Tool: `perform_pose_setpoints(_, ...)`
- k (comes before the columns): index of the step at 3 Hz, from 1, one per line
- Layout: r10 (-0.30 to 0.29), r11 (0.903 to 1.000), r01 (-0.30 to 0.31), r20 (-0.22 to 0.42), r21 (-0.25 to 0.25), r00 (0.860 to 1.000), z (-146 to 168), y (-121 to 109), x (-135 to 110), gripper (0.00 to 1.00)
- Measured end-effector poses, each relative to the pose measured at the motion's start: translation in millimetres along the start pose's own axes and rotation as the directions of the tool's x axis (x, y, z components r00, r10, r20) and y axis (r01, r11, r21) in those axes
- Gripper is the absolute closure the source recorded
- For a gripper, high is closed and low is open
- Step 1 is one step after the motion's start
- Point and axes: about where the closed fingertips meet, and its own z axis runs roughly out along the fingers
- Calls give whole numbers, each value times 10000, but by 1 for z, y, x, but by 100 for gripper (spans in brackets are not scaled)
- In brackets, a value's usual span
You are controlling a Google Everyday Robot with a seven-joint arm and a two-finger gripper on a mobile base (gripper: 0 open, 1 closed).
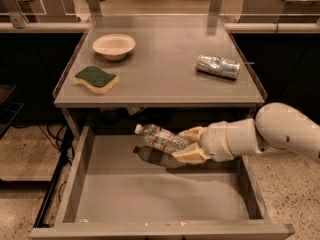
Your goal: Place water bottle into top drawer
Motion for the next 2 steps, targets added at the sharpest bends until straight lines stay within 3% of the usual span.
perform_pose_setpoints(1,436,9989,-434,138,-149,9990,15,8,34,100)
perform_pose_setpoints(2,587,9979,-581,197,-295,9981,30,16,53,100)
